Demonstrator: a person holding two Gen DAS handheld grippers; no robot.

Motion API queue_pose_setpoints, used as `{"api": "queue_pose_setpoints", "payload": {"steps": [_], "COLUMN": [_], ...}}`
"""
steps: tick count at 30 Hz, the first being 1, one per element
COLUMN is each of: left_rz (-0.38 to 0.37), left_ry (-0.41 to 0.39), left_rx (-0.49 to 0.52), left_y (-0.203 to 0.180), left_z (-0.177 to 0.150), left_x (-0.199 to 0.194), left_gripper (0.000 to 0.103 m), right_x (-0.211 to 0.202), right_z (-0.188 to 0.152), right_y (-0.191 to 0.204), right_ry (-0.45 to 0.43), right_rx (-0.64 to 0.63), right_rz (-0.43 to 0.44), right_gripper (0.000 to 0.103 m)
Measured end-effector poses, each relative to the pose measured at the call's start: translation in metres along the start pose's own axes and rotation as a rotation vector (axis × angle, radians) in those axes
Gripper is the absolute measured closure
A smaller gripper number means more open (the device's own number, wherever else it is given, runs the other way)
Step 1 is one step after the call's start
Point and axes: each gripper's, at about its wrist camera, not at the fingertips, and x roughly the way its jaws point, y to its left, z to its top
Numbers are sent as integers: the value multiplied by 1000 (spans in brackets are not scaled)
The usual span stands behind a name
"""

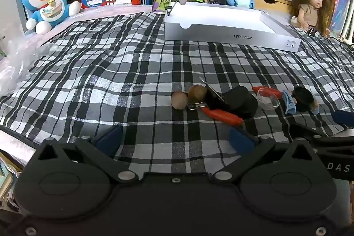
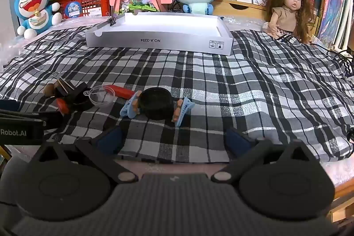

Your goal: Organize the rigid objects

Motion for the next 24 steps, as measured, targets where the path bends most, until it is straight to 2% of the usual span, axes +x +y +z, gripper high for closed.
{"api": "queue_pose_setpoints", "payload": {"steps": [9,10,24], "left_rz": [-7,1,3], "left_ry": [-12,11,11], "left_rx": [10,0,-1], "left_y": [-1,0,0], "left_z": [-5,0,0], "left_x": [-5,0,0], "left_gripper": [0,0,0], "right_x": [0,0,0], "right_z": [0,0,0], "right_y": [0,0,1], "right_ry": [-3,-3,-1], "right_rx": [-1,-1,0], "right_rz": [-1,0,-1], "right_gripper": [0,0,0]}}
